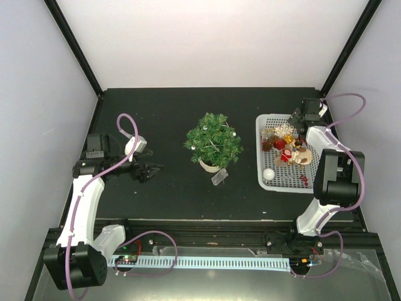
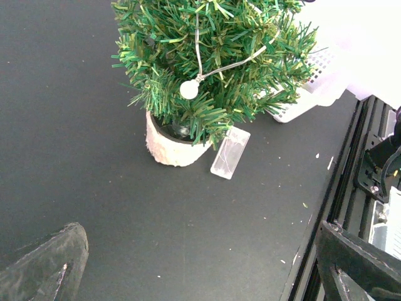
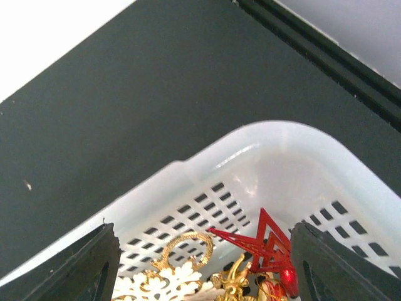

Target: Decorate the small christmas tree

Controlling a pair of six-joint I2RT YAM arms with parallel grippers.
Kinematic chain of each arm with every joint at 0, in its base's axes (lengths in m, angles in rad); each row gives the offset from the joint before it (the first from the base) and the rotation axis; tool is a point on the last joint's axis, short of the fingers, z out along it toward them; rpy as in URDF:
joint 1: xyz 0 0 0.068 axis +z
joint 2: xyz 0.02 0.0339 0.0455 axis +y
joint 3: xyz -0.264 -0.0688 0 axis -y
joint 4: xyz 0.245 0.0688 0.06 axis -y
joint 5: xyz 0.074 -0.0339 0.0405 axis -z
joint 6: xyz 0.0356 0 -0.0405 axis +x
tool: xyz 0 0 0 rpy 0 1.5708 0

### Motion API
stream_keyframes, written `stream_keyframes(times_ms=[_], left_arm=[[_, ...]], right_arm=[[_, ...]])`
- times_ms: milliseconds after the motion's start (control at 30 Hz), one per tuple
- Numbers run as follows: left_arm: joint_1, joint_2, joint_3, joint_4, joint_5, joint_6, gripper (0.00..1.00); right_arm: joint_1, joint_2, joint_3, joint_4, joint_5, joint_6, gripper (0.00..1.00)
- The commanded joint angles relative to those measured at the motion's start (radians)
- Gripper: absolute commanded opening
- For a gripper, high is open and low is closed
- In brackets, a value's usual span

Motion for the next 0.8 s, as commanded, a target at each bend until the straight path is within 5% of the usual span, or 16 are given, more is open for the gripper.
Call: stream_keyframes(times_ms=[0,767], left_arm=[[0.004,0.002,0.04,-0.031,0.039,0.03,0.99],[0.004,0.007,0.059,-0.093,0.073,0.092,0.99]], right_arm=[[-0.005,-0.007,-0.039,0.049,0.003,-0.021,0.76],[-0.073,0.062,-0.028,0.115,-0.137,-0.088,0.75]])
